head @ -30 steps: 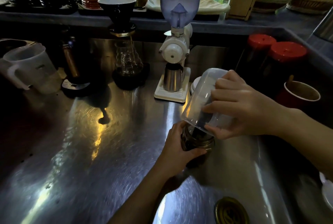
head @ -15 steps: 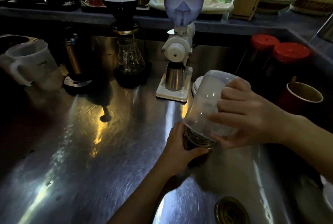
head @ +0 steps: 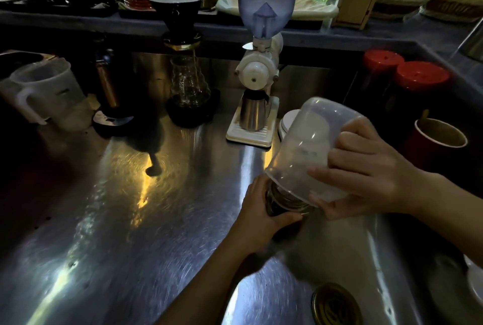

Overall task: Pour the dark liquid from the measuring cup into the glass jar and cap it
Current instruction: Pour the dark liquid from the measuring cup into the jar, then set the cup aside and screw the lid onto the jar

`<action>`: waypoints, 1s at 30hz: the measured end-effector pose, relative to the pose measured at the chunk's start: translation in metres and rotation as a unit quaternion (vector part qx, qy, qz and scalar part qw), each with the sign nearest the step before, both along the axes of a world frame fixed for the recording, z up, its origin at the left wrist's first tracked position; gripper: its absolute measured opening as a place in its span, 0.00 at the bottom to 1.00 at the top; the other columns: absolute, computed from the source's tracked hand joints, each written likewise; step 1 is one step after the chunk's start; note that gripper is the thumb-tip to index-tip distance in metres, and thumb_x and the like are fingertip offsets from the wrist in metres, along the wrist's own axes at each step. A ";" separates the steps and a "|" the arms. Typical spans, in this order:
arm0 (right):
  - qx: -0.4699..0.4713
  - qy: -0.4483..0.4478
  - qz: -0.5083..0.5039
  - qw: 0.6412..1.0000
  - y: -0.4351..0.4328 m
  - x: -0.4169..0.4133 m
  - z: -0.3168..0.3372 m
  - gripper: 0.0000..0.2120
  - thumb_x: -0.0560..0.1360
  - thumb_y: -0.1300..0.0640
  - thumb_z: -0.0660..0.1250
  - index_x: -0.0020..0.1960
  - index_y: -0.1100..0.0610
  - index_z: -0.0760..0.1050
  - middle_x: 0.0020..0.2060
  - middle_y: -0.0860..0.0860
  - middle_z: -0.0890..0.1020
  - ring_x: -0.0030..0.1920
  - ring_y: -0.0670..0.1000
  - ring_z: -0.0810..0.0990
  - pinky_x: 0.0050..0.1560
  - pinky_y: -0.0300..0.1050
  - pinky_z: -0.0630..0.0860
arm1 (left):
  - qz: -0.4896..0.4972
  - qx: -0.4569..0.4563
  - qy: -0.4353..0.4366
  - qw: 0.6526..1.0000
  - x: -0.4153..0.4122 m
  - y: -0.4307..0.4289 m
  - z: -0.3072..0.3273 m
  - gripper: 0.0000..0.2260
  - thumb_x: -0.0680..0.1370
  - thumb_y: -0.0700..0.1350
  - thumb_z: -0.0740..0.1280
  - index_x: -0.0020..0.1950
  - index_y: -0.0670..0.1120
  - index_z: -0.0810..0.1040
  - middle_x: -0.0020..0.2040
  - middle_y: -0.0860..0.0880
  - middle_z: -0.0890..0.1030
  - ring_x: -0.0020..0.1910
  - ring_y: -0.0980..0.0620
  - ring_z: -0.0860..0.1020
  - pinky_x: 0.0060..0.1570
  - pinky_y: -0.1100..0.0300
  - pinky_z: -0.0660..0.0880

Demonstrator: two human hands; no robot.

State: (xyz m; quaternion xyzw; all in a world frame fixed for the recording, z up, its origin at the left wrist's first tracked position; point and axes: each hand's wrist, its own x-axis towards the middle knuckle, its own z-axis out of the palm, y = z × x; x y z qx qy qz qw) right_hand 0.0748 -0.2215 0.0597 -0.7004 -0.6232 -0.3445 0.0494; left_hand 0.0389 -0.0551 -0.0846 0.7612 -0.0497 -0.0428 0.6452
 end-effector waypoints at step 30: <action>0.789 0.471 -0.185 0.347 -0.051 -0.044 -0.151 0.19 0.75 0.64 0.62 0.28 0.53 0.78 0.23 0.43 0.78 0.29 0.41 0.74 0.33 0.36 0.70 | -0.053 0.022 0.007 0.998 -0.001 0.017 0.002 0.34 0.57 0.51 0.79 0.58 0.70 0.70 0.57 0.68 0.78 0.58 0.62 0.78 0.53 0.64 0.75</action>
